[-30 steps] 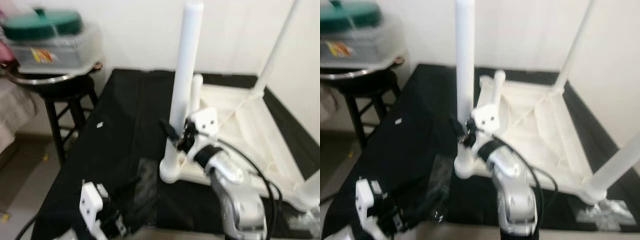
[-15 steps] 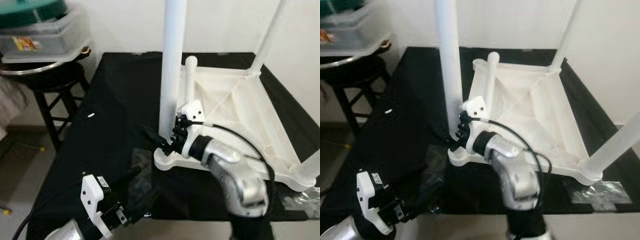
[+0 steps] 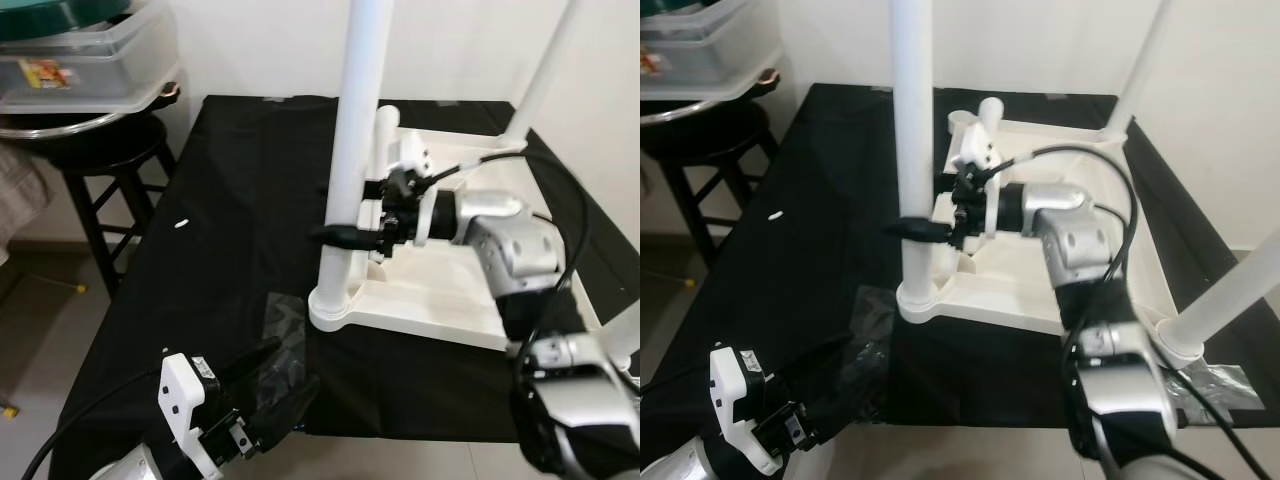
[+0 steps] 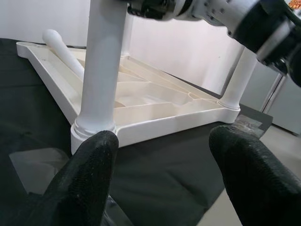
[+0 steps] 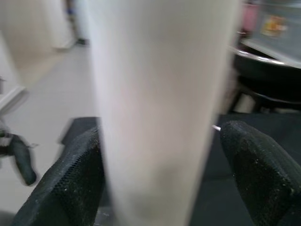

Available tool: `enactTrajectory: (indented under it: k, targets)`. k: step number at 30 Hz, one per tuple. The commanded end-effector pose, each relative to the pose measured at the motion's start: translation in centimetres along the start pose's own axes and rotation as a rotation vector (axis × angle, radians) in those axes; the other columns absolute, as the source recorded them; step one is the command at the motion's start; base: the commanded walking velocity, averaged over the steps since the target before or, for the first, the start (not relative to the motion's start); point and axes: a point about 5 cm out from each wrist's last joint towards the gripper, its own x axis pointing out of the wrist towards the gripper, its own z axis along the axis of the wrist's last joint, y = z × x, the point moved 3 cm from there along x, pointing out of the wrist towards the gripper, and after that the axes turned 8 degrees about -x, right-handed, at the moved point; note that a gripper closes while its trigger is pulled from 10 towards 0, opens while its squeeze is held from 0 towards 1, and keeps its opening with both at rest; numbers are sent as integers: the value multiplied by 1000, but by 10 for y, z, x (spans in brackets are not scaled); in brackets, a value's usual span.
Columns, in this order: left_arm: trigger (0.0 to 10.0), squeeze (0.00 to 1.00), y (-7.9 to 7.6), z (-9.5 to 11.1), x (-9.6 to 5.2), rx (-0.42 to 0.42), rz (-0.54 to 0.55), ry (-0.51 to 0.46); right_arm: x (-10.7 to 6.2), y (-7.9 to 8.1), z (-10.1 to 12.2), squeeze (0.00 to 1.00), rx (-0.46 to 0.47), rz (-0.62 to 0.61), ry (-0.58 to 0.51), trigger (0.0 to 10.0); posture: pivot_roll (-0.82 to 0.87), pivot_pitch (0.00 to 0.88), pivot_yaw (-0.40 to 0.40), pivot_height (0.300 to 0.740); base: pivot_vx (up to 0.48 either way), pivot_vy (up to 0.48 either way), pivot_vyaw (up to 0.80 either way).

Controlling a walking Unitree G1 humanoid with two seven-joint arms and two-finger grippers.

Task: Building children table

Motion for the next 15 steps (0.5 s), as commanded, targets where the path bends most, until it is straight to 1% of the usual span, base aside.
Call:
enactTrajectory:
  k: [1, 3, 4, 5, 6, 7, 10, 15]
  targets:
    - [10000, 0, -3, 2, 0, 11, -12, 10, 2, 2, 1, 0, 1, 53, -17, 10000, 163, 142, -64, 740, 0, 0, 0]
    - [10000, 0, -3, 2, 0, 10, -11, 10, 2, 1, 1, 0, 5, 76, -20, 10000, 163, 142, -64, 740, 0, 0, 0]
    - [10000, 0, -4, 2, 0, 9, -11, 11, 3, 1, 1, 0, 7, 107, -17, 588, 169, 143, -68, 740, 0, 0, 0]
    - [10000, 0, -4, 2, 0, 9, -11, 11, 3, 1, 1, 0, 7, 107, -17, 588, 169, 143, -68, 740, 0, 0, 0]
    - [10000, 0, -4, 2, -1, 9, -10, 12, 2, 1, 0, 0, 7, 143, -14, 0, 172, 144, -70, 740, 0, 0, 0]
    - [10000, 0, -4, 1, -1, 9, -9, 12, 2, 1, 1, 0, 3, 167, -17, 0, 172, 144, -70, 740, 0, 0, 0]
    - [10000, 0, -4, 1, 0, 9, -9, 12, 0, 0, 2, 0, -4, 182, -24, 0, 172, 144, -70, 740, 0, 0, 0]
    - [10000, 0, -4, 1, 0, 9, -9, 11, -4, -1, -1, 0, -2, 168, -35, 0, 167, 135, -70, 740, 0, 0, 0]
